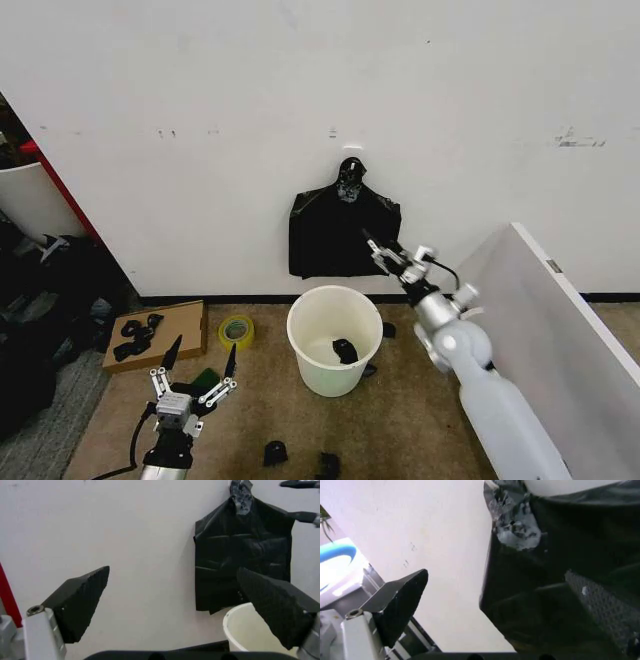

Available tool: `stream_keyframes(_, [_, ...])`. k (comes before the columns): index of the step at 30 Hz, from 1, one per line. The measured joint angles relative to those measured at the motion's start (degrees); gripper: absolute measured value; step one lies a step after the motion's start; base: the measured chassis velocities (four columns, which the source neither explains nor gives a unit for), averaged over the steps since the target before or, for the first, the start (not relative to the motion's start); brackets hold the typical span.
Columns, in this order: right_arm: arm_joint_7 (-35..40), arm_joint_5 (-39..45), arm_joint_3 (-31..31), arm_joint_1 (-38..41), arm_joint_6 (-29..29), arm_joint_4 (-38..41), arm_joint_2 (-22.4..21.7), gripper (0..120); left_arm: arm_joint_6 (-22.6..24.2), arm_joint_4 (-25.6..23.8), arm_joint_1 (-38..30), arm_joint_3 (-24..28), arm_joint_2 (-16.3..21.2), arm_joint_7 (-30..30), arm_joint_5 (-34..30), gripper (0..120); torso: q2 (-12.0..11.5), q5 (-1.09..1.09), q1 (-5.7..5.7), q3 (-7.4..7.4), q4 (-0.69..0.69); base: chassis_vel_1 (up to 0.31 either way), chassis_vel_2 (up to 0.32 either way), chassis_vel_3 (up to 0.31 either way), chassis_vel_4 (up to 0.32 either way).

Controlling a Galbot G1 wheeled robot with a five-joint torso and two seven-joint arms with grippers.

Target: Place the garbage bag over the trash bin.

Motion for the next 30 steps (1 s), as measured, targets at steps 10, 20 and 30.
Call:
stream_keyframes(10, [-3.3,-5.3,-6.9,15.8,2.8,-15.5,0.8,100,-0.7,-0.4,1.7,0.2,-3.1,0.0,1.9,100,0.0,0.01,0.00,0.00,-0.01,0.000,0.000,0.000,0.000])
stream_keyframes(20, [-5.1,-8.7,-8.7,21.3,4.6,-21.2,2.8,100,-1.3,-1.2,3.2,0.2,-4.6,0.0,2.8,100,0.0,0.01,0.00,0.00,0.00,0.000,0.000,0.000,0.000])
stream_keyframes(30, [-6.1,-8.8,-9.7,23.0,4.9,-22.3,3.5,100,-1.9,-1.7,3.9,0.2,-5.6,0.0,3.2,99,0.0,0.00,0.00,0.00,0.00,0.000,0.000,0.000,0.000])
